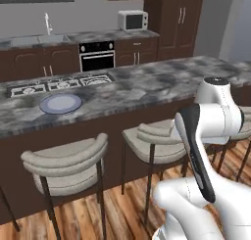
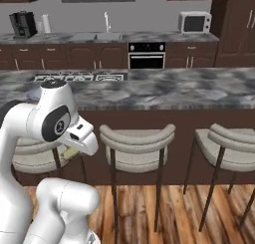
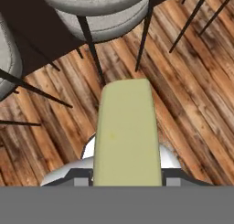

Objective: Retrieve the butter from the fridge and place it on a plate on the dining table. Then retrieve the butter knife by the fridge and place it near the plate.

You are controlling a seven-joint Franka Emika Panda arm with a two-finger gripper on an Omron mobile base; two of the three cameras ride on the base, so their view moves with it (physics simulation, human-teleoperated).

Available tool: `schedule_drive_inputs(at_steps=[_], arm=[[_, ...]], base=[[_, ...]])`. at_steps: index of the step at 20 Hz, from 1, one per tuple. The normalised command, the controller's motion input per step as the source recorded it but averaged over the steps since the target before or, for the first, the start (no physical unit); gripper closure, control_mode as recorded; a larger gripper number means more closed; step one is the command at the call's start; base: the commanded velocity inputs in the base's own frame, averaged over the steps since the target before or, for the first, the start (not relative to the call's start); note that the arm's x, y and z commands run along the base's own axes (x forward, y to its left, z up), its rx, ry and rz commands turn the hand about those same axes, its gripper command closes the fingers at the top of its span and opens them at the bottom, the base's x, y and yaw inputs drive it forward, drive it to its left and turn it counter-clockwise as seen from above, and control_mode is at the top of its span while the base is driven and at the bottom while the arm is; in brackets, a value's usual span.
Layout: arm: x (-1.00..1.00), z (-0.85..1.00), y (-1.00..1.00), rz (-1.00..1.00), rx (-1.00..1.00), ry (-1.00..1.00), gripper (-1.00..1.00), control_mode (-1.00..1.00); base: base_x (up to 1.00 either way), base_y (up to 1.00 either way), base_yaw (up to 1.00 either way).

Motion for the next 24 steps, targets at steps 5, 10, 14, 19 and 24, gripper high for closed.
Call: schedule_drive_inputs(at_steps=[5, 10, 14, 19, 24], arm=[[0.0, 0.0, 0.0, 0.0, 0.0, 0.0, 1.0, 1.0], [0.0, 0.0, 0.0, 0.0, 0.0, 0.0, 1.0, 1.0], [0.0, 0.0, 0.0, 0.0, 0.0, 0.0, 1.0, 1.0], [0.0, 0.0, 0.0, 0.0, 0.0, 0.0, 1.0, 1.0], [0.0, 0.0, 0.0, 0.0, 0.0, 0.0, 1.0, 1.0]], base=[[0.11, 0.89, 0.34], [0.58, 0.62, 0.17], [0.06, 0.38, 0.25], [0.07, 0.45, 0.13], [0.64, 0.05, 0.0]])
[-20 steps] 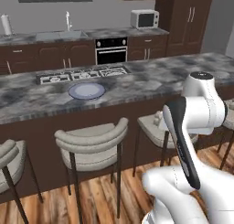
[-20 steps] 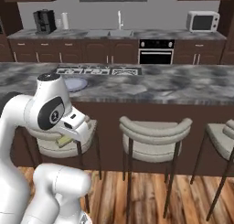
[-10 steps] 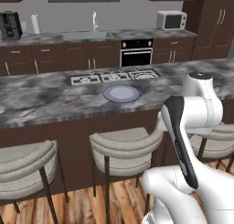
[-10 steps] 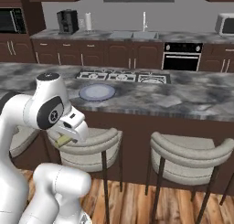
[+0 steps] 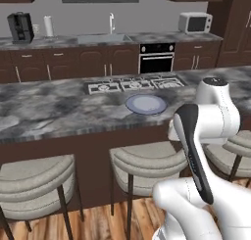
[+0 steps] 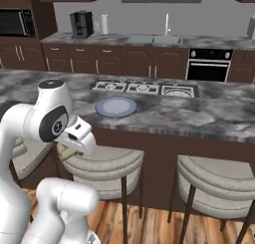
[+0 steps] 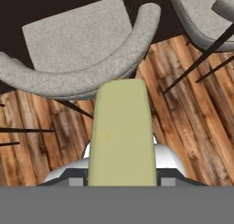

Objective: Retrieve the butter from the fridge and place it on a plate on the dining table. Then retrieve the butter knife by the fridge and place it near the plate.

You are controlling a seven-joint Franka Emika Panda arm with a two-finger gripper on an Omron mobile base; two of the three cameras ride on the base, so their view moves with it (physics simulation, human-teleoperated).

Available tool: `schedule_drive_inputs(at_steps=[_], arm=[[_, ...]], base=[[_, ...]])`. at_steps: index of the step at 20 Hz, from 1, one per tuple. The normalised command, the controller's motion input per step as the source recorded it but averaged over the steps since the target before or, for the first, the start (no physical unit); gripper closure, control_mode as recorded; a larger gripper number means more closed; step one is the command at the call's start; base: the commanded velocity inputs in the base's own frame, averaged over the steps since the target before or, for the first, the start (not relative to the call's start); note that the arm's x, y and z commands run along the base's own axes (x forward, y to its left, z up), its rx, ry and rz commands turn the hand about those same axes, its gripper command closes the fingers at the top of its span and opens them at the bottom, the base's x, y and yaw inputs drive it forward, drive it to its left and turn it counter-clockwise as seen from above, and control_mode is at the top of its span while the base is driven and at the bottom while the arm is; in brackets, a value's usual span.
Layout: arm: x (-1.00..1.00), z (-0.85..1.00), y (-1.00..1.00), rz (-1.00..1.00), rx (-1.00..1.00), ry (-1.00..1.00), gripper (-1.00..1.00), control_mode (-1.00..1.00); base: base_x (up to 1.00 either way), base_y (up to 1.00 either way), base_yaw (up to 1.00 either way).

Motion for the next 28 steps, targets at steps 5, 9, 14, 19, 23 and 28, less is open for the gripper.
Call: schedule_drive_inputs(at_steps=[5, 9, 14, 19, 23, 28], arm=[[0.0, 0.0, 0.0, 0.0, 0.0, 0.0, 1.0, 1.0], [0.0, 0.0, 0.0, 0.0, 0.0, 0.0, 1.0, 1.0], [0.0, 0.0, 0.0, 0.0, 0.0, 0.0, 1.0, 1.0], [0.08, 0.0, 0.0, 0.0, 0.0, 0.0, 1.0, -1.0], [0.59, 0.14, 0.0, 0.0, 0.0, 0.0, 1.0, -1.0], [0.74, 0.42, 0.0, 0.0, -0.02, 0.0, 1.0, -1.0]], base=[[0.84, 0.0, 0.0], [0.85, 0.0, 0.0], [0.32, 0.07, 0.0], [0.2, 0.08, 0.0], [0.0, 0.0, 0.0], [0.0, 0.0, 0.0]])
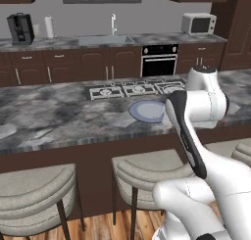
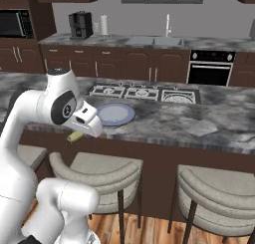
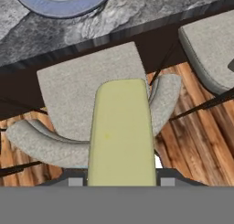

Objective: Retrieve the butter from the fridge and place it on a plate on the dining table. Then retrieve the butter knife by the fridge and place it near the plate.

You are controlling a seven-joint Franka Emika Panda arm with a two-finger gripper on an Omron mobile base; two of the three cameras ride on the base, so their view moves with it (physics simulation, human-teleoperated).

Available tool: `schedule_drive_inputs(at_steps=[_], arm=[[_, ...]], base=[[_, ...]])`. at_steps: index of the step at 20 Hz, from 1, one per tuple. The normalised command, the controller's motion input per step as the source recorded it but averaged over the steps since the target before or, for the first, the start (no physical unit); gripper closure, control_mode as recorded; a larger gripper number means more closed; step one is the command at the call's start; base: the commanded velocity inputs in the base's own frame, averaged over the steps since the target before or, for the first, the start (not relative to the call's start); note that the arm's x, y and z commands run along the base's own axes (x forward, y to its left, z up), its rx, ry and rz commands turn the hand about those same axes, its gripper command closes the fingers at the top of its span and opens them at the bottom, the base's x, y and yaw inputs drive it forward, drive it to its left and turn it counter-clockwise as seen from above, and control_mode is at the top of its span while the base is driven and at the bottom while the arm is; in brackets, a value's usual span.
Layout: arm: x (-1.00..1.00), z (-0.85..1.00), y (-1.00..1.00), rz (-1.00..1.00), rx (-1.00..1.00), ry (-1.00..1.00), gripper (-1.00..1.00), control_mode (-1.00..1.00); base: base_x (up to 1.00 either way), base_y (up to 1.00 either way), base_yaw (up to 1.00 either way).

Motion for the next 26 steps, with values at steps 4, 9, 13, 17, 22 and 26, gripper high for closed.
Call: schedule_drive_inputs(at_steps=[4, 9, 13, 17, 22, 26], arm=[[0.84, 0.36, 0.0, 0.0, -0.03, 0.02, 1.0, -1.0], [1.0, 0.01, -0.02, 0.01, 0.0, 0.03, 1.0, -1.0], [0.97, -0.12, 0.0, 0.0, 0.09, 0.0, 1.0, -1.0], [1.0, -0.08, 0.0, 0.0, 0.01, 0.0, 1.0, -1.0], [1.0, -0.27, 0.0, 0.0, 0.0, 0.0, 1.0, -1.0], [0.99, -0.53, -0.01, 0.0, -0.04, 0.0, 1.0, -1.0]], base=[[0.0, 0.0, 0.0], [0.0, 0.0, 0.0], [0.0, 0.0, 0.0], [0.0, 0.0, 0.0], [0.0, 0.0, 0.0], [0.0, 0.0, 0.0]])
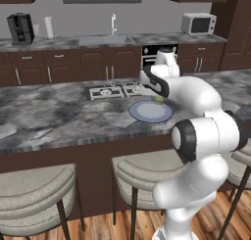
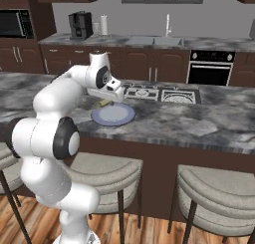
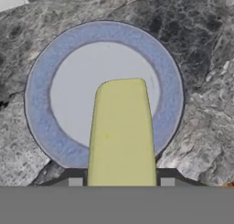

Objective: Retrieve the butter from the fridge and place it on a plate on the dining table. Then retrieve the butter knife by the fridge and place it near the plate.

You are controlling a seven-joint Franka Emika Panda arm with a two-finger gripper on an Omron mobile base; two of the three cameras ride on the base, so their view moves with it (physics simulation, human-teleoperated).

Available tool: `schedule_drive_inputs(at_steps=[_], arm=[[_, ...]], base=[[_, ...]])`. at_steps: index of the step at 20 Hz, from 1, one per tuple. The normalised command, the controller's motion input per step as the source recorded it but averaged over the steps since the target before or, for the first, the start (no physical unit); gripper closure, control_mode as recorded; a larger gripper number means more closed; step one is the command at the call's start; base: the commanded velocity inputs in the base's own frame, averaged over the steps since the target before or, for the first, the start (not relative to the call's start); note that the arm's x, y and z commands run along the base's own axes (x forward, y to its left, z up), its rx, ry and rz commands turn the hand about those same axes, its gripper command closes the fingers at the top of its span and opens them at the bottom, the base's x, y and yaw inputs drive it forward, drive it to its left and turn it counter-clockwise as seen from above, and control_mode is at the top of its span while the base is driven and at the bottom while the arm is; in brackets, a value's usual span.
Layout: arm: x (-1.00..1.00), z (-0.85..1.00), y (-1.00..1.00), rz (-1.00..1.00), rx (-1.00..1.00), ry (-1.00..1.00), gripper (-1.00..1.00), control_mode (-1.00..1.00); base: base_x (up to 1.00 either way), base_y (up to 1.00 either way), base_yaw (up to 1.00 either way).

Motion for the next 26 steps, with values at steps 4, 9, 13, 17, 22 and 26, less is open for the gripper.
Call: schedule_drive_inputs(at_steps=[4, 9, 13, 17, 22, 26], arm=[[0.77, -0.57, 0.0, 0.0, -0.06, 0.0, 1.0, -1.0], [0.16, -0.29, 0.0, 0.0, 0.0, 0.02, 1.0, -1.0], [0.0, -0.48, 0.0, 0.0, 0.0, 0.0, 1.0, -1.0], [0.03, -0.52, 0.0, 0.0, 0.0, -0.02, 1.0, -1.0], [0.08, -0.4, -0.01, 0.0, 0.0, -0.08, 1.0, -1.0], [0.08, -0.3, 0.0, 0.0, 0.0, -0.04, 1.0, -1.0]], base=[[0.0, 0.0, 0.0], [0.0, 0.0, 0.0], [0.0, 0.0, 0.0], [0.0, 0.0, 0.0], [0.0, 0.0, 0.0], [0.0, 0.0, 0.0]])
